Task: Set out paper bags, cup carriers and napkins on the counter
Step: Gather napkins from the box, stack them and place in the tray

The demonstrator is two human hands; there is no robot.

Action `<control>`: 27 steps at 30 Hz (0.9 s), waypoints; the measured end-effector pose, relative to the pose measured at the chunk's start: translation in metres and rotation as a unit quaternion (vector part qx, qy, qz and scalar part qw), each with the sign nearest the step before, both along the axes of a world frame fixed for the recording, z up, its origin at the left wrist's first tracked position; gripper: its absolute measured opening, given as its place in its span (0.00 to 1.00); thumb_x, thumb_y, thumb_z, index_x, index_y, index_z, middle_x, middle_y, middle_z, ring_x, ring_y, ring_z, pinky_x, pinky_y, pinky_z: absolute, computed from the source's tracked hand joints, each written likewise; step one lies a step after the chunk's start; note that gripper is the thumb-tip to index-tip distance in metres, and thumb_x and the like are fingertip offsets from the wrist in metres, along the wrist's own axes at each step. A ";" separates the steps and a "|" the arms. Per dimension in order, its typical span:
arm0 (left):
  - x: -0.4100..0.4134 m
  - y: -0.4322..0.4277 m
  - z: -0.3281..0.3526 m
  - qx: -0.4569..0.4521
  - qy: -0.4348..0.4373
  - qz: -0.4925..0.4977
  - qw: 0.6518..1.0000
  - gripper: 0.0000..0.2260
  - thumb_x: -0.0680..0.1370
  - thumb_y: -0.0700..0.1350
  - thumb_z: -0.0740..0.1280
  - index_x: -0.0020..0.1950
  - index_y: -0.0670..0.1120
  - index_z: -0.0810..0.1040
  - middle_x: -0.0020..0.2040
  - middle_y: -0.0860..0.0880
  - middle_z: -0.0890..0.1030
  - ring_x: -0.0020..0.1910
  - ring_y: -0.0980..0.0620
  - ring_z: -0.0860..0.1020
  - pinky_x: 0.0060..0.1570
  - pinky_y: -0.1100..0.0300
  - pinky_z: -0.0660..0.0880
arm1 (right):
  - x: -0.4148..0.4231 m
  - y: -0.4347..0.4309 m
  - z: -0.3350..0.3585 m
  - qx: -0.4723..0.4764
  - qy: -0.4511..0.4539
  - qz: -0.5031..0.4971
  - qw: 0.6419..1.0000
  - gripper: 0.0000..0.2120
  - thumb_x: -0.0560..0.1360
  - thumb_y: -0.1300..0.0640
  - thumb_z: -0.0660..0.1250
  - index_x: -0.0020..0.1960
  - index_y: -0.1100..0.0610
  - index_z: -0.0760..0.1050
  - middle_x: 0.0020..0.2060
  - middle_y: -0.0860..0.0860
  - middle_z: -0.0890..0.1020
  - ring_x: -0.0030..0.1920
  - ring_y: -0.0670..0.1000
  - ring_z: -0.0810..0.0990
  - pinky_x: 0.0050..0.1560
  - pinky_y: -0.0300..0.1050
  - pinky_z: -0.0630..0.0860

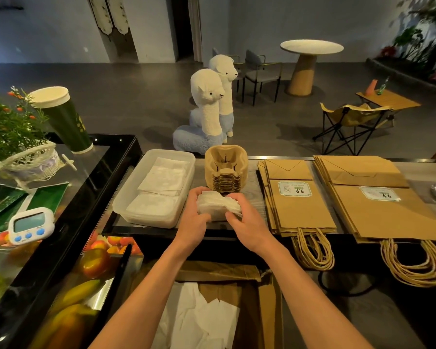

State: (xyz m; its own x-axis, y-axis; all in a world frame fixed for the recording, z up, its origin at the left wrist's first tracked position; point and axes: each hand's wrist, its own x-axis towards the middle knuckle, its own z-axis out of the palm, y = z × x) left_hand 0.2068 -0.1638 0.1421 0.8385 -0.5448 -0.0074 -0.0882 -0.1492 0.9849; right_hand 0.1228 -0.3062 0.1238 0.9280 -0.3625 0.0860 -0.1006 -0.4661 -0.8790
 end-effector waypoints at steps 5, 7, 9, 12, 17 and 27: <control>0.000 -0.001 0.002 -0.020 0.040 0.031 0.999 0.32 0.75 0.26 0.62 0.73 0.54 0.66 0.67 0.56 0.72 0.64 0.57 0.73 0.59 0.59 0.77 | -0.003 0.000 0.003 0.024 0.001 -0.006 1.000 0.26 0.77 0.59 0.71 0.70 0.45 0.65 0.64 0.45 0.72 0.62 0.45 0.73 0.56 0.38 0.78; -0.002 -0.002 0.003 -0.036 0.061 0.021 0.997 0.34 0.74 0.26 0.62 0.74 0.53 0.66 0.66 0.54 0.73 0.62 0.57 0.75 0.52 0.63 0.79 | -0.002 0.001 0.002 0.039 0.001 -0.012 0.999 0.32 0.75 0.59 0.73 0.73 0.44 0.62 0.67 0.45 0.70 0.64 0.45 0.71 0.59 0.38 0.75; -0.006 -0.004 0.005 -0.047 0.065 0.012 0.997 0.33 0.74 0.25 0.61 0.73 0.52 0.66 0.63 0.54 0.74 0.59 0.57 0.76 0.45 0.67 0.79 | -0.001 0.004 0.002 0.063 0.001 -0.011 0.998 0.34 0.74 0.60 0.73 0.74 0.43 0.61 0.66 0.45 0.70 0.64 0.46 0.72 0.57 0.37 0.76; -0.008 -0.005 0.004 -0.045 0.052 0.013 0.998 0.31 0.74 0.25 0.62 0.72 0.51 0.66 0.60 0.57 0.75 0.55 0.60 0.77 0.45 0.69 0.78 | 0.000 0.007 -0.001 0.058 0.001 -0.024 0.998 0.33 0.75 0.61 0.72 0.74 0.43 0.62 0.66 0.47 0.72 0.64 0.47 0.74 0.59 0.40 0.77; -0.004 -0.004 0.002 -0.007 0.040 0.019 0.999 0.29 0.77 0.28 0.63 0.71 0.54 0.66 0.63 0.56 0.74 0.58 0.63 0.76 0.49 0.70 0.76 | 0.000 0.003 -0.006 -0.003 -0.006 -0.023 1.000 0.25 0.79 0.59 0.70 0.71 0.45 0.67 0.62 0.45 0.76 0.61 0.46 0.76 0.57 0.40 0.78; -0.038 -0.011 0.019 -0.257 0.255 0.060 0.930 0.24 0.79 0.59 0.65 0.71 0.48 0.74 0.62 0.47 0.83 0.62 0.47 0.80 0.65 0.51 0.75 | -0.002 0.031 0.002 -0.192 -0.232 -0.153 0.941 0.19 0.74 0.65 0.71 0.63 0.56 0.76 0.57 0.51 0.79 0.58 0.46 0.75 0.56 0.39 0.76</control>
State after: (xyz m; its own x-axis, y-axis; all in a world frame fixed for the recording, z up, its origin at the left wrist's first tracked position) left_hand 0.1688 -0.1750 0.1612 0.8525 -0.4884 -0.1864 0.3977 0.3745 0.8376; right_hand 0.1210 -0.2753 0.1262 0.6156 -0.4655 0.6359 0.0718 -0.7704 -0.6335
